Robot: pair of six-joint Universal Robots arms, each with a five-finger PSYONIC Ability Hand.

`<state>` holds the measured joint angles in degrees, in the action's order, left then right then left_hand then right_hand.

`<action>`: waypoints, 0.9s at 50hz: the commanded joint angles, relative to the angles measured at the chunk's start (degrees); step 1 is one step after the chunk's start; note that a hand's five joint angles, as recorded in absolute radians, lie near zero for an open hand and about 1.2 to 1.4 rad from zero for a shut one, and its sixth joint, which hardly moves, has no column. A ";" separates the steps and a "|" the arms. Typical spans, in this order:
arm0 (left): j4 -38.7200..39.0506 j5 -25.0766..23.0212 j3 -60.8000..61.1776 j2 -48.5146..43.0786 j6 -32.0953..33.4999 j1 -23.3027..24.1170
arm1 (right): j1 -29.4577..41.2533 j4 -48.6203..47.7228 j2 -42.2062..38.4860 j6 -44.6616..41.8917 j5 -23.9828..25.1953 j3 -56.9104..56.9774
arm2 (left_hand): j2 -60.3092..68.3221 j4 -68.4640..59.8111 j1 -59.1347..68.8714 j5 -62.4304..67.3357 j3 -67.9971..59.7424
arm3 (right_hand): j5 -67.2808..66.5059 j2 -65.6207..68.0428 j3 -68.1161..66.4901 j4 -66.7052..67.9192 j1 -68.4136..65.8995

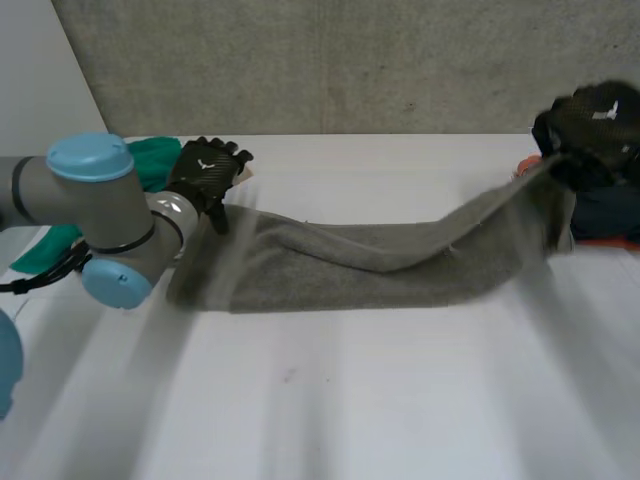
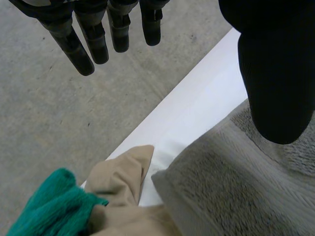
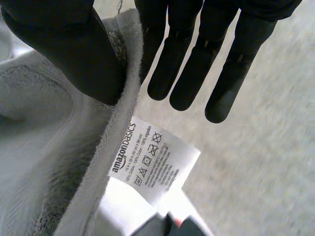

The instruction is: Fold the laundry.

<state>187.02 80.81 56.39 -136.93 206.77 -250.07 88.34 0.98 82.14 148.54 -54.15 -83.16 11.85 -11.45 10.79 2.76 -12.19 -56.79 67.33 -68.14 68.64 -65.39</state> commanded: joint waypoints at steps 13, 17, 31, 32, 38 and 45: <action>-13.43 0.93 -19.03 -12.40 8.56 5.03 | -5.72 -8.88 18.05 32.59 8.01 5.82 | -1.51 1.11 -0.45 -2.42 1.85 | -13.21 12.67 -11.86 11.36 -14.61; -16.33 1.02 -20.26 -13.01 9.35 5.20 | -8.01 -12.05 16.30 35.59 8.01 6.52 | 48.18 -48.58 49.24 47.27 -47.84 | -13.21 12.67 -11.86 11.36 -14.61; -6.77 10.43 -22.20 -6.34 6.19 0.64 | -0.63 0.59 -7.42 16.01 -0.50 18.73 | 68.15 -68.55 69.21 67.24 -67.81 | -13.21 12.67 -11.86 11.36 -14.61; -5.36 9.64 -22.55 -5.90 6.10 0.28 | 0.16 1.73 -9.18 14.34 -1.99 20.30 | 68.15 -68.55 69.21 67.24 -67.81 | -13.21 12.67 -11.86 11.36 -14.61; 7.82 6.73 -29.22 -3.17 4.87 -1.83 | 5.34 3.68 -21.83 7.47 -17.98 38.22 | 68.15 -68.55 69.21 67.24 -67.81 | -13.21 12.67 -11.86 11.36 -14.61; 21.10 13.67 -34.24 0.61 -4.34 -4.11 | 10.27 -9.73 -30.64 8.52 -32.58 56.96 | 68.15 -68.55 69.21 67.24 -67.81 | -13.21 12.67 -11.86 11.36 -14.61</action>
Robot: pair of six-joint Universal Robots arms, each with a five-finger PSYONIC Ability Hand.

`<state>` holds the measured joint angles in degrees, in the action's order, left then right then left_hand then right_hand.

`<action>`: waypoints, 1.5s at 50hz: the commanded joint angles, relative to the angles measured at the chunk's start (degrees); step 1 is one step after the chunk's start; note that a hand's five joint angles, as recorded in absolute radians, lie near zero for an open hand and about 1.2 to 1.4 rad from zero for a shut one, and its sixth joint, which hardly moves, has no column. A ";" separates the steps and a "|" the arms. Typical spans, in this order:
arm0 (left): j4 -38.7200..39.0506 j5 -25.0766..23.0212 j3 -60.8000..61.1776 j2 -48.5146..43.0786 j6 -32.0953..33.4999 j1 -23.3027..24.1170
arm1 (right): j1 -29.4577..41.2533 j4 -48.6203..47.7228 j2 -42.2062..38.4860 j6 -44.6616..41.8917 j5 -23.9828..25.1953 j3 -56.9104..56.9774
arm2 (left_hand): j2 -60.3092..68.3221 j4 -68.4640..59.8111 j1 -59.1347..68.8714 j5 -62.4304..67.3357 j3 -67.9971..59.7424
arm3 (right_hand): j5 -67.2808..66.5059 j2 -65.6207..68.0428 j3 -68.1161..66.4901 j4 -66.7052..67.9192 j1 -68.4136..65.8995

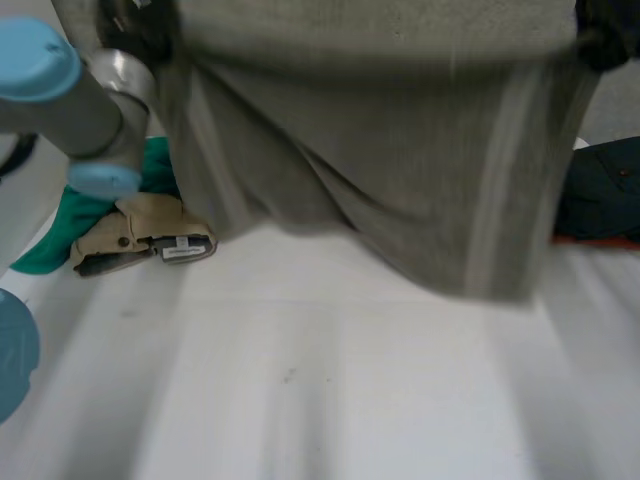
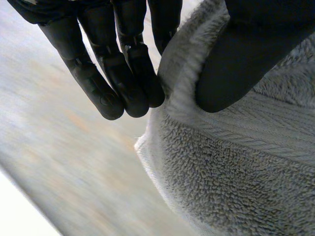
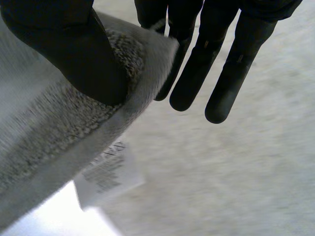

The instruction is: Fold the laundry.

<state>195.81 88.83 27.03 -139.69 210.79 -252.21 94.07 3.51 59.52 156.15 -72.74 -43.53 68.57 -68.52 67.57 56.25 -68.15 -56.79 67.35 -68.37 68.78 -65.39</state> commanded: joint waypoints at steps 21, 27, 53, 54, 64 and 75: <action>10.83 -3.48 35.96 14.88 -11.81 -5.40 | 4.02 -16.00 0.59 3.28 -4.97 -21.40 | 11.43 -11.48 12.43 13.75 -11.85 | -13.21 12.65 -11.63 11.22 -14.61; 8.37 -7.52 52.05 17.87 -5.23 -6.28 | 0.77 -11.95 0.50 -2.25 -2.41 -34.24 | 11.43 -11.48 12.43 13.75 -11.85 | -13.21 12.65 -11.63 11.22 -14.61; -38.47 -6.74 75.89 37.12 9.64 -2.76 | -16.90 42.19 18.34 -51.38 2.60 -49.89 | 11.43 -11.48 12.43 13.75 -11.85 | -13.21 12.65 -11.63 11.22 -14.61; -40.57 -6.91 75.97 37.64 9.12 -2.76 | -17.16 42.54 18.70 -52.78 3.38 -50.50 | 11.43 -11.48 12.43 13.75 -11.85 | -13.21 12.65 -11.63 11.22 -14.61; -36.65 -7.26 70.71 37.91 8.23 -2.76 | -14.10 35.26 15.45 -46.13 4.18 -46.65 | 11.43 -11.48 12.43 13.75 -11.85 | -13.21 12.65 -11.63 11.22 -14.61; -23.19 -5.16 55.16 26.06 6.12 -1.53 | -6.89 16.98 5.96 -28.46 1.11 -36.28 | 11.43 -11.48 12.43 13.75 -11.85 | -13.21 12.65 -11.63 11.22 -14.61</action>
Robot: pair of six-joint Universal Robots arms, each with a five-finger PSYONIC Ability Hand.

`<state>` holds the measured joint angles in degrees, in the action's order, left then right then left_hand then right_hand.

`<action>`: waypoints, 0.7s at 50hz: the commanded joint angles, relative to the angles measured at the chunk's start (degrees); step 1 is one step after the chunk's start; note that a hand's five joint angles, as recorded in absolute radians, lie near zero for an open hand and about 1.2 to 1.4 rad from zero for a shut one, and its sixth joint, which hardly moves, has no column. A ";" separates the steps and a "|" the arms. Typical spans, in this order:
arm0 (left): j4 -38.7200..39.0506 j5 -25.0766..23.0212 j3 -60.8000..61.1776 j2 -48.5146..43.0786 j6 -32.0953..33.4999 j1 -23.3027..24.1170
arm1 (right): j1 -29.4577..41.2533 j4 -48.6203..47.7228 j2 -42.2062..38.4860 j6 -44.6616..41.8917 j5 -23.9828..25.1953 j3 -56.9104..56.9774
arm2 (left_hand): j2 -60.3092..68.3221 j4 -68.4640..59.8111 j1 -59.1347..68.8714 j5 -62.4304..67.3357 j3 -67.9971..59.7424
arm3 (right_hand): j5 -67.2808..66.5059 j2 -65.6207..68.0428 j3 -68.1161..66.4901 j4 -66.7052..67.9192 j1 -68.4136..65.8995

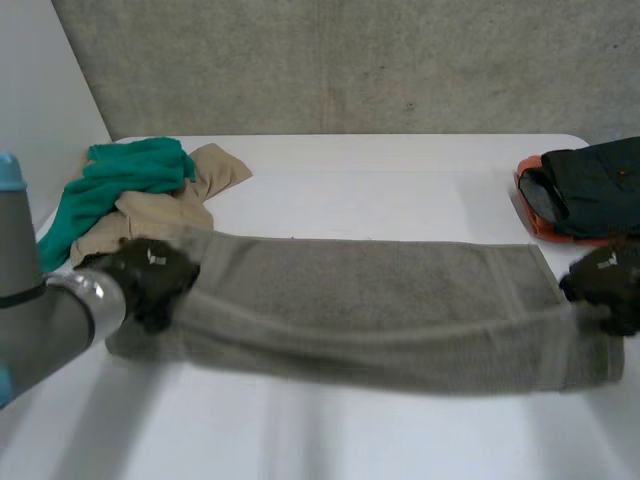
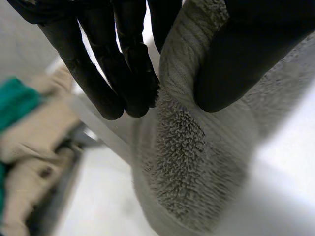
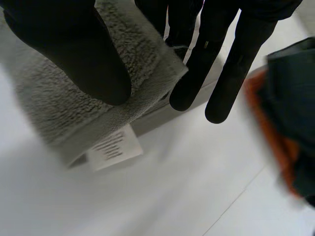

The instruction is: Fold the laundry.

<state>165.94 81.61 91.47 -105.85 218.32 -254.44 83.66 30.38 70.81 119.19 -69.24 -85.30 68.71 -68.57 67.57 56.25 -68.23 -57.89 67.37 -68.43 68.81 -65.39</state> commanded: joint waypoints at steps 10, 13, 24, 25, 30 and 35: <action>8.79 7.77 -27.47 -22.37 -1.67 3.78 | 8.45 -21.75 -17.71 12.21 -8.36 16.39 | 11.29 -11.43 12.43 13.75 -11.77 | -12.11 12.63 -11.57 11.19 -14.61; 8.70 9.62 -33.62 -27.29 -1.76 4.13 | 9.50 -24.57 -21.05 12.03 -9.85 19.55 | 11.29 -11.43 12.43 13.75 -11.77 | -12.11 12.63 -11.57 11.19 -14.61; 7.12 12.78 -46.55 -36.36 -1.41 6.86 | 13.46 -30.38 -29.33 11.85 -14.43 26.68 | -58.71 58.57 -57.57 -56.25 58.23 | 57.89 -57.37 58.43 -58.81 55.39; 6.86 13.39 -46.55 -36.10 -1.49 6.86 | 13.46 -29.94 -29.06 12.03 -14.43 26.51 | -58.71 58.57 -57.57 -56.25 58.23 | 57.89 -57.37 58.43 -58.81 55.39; 5.98 16.21 -43.49 -32.59 -2.90 6.07 | 12.41 -23.98 -22.76 15.27 -13.29 22.74 | -58.71 58.57 -57.57 -56.25 58.23 | 57.89 -57.37 58.43 -58.81 55.39; 6.85 15.16 -36.99 -27.75 -5.27 5.36 | 9.69 -15.71 -15.97 18.88 -9.78 17.29 | -58.71 58.57 -57.57 -56.25 58.23 | 57.89 -57.37 58.43 -58.81 55.39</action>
<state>172.13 97.18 47.27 -139.19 215.59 -248.14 96.32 5.06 46.48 133.78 -82.68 -61.67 11.85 -11.40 10.72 2.76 -12.17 -2.49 12.03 -12.06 12.43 -12.85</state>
